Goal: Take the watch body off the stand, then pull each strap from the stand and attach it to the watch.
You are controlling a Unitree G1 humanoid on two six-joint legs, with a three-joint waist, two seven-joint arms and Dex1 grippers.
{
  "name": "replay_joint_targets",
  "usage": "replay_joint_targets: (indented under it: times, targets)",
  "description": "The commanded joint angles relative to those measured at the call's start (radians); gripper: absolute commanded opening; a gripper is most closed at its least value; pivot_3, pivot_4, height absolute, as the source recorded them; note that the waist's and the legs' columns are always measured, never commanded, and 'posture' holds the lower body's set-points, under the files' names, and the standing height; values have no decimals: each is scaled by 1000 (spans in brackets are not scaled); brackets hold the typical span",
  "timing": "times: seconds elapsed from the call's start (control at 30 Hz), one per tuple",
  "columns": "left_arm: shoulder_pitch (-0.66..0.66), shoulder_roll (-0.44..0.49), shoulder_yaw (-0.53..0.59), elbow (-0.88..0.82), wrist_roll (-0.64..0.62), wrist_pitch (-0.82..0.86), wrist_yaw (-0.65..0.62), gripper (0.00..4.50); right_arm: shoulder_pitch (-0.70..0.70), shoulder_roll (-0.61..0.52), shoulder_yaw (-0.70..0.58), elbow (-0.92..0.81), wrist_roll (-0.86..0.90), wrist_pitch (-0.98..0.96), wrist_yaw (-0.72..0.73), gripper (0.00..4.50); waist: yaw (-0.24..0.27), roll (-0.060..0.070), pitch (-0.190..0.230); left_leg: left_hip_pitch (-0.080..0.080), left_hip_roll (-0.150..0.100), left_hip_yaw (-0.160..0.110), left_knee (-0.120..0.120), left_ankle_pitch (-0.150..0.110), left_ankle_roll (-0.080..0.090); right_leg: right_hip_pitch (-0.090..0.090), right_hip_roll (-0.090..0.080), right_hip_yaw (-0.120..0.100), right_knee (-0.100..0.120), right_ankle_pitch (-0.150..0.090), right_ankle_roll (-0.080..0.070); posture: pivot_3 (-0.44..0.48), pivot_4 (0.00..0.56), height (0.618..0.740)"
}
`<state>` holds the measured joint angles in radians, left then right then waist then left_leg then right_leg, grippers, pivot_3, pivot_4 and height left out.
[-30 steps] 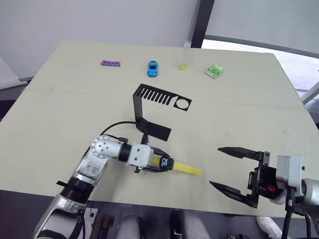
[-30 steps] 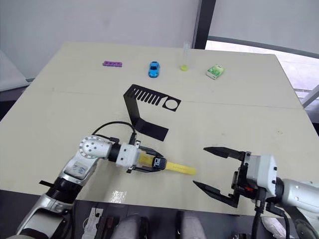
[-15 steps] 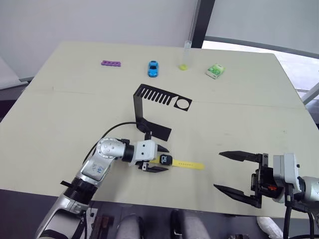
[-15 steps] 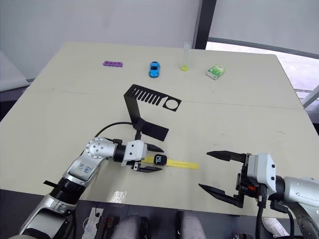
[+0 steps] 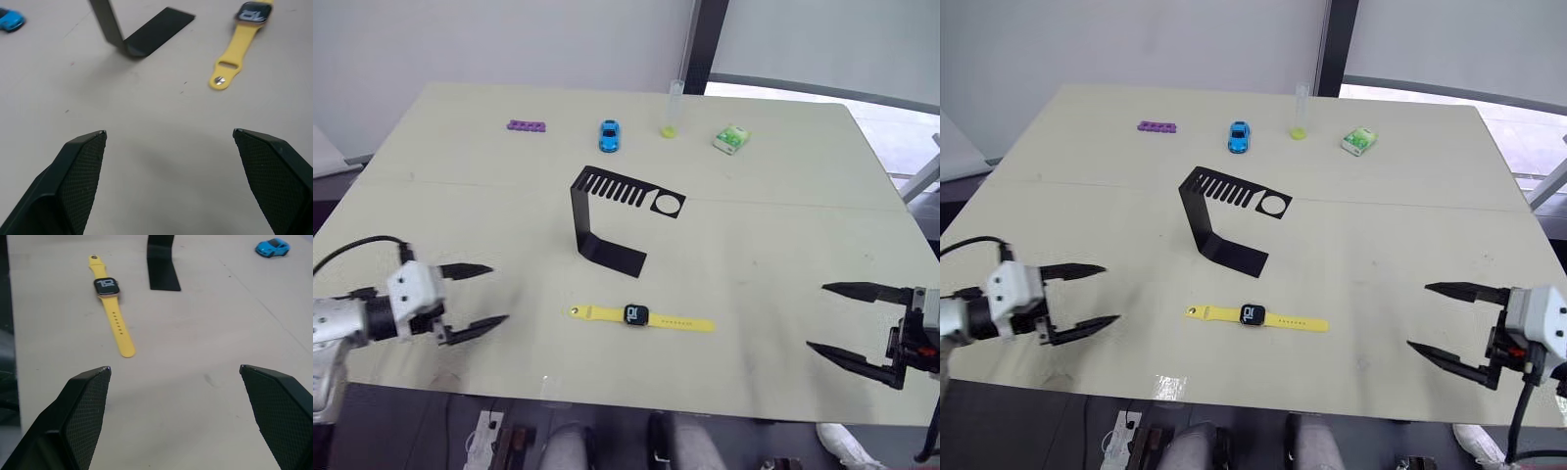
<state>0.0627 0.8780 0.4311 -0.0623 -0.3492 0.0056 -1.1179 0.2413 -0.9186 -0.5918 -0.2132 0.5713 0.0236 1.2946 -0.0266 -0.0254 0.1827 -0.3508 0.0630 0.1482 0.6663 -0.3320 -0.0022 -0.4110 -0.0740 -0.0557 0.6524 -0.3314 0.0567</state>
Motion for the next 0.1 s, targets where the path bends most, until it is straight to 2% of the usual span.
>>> replay_joint_targets:
  times: [0.03, 0.1]
  targets:
    - [32, -14, 59, -13, 3, -15, 57, 4459, -86, -10, 32, 102, -42, -68, 6, 4500, -1, 0, 0, 0, 0, 0, 0, 0, 0, 0, 0, 0, 0, 0, 0, 0, 150, 740]
    - [44, -15, 67, -27, 7, -22, 75, 4459, -131, -10, 61, 146, -55, -86, 13, 4500, -1, 0, 0, 0, 0, 0, 0, 0, 0, -1, 0, 0, 0, 0, 0, 0, 150, 740]
